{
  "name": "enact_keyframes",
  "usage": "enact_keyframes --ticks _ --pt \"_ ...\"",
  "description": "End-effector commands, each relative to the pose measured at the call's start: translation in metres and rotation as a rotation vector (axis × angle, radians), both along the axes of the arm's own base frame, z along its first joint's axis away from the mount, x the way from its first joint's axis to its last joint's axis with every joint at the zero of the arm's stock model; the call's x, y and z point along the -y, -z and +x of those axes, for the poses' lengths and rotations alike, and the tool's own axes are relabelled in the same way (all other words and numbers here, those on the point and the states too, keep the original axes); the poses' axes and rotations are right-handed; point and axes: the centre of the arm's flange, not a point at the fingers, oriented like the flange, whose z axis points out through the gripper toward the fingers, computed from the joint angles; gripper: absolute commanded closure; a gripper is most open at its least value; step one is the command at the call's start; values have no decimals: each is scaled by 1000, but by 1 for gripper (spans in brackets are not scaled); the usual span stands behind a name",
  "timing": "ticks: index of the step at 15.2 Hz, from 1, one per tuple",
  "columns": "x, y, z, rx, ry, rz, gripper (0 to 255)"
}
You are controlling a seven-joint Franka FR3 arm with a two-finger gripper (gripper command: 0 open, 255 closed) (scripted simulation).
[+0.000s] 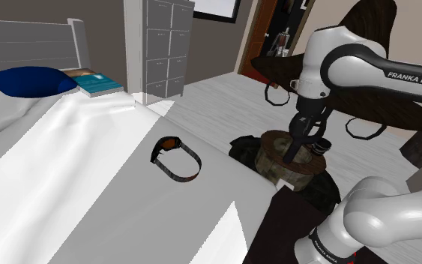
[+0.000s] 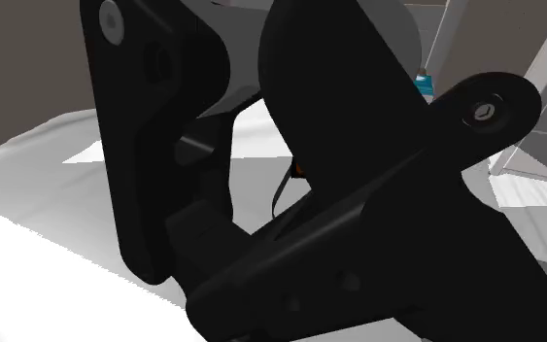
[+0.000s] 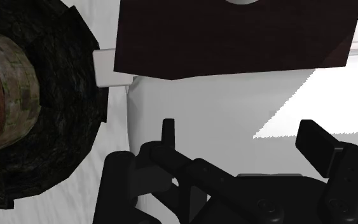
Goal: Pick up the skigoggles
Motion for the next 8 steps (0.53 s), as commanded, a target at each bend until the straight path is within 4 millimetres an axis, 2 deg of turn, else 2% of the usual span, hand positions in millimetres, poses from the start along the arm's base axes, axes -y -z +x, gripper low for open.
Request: enact_keyframes --ticks 1,8 --pt "0 0 0 0 0 0 0" --pt "-15 62 56 56 8 27 0"
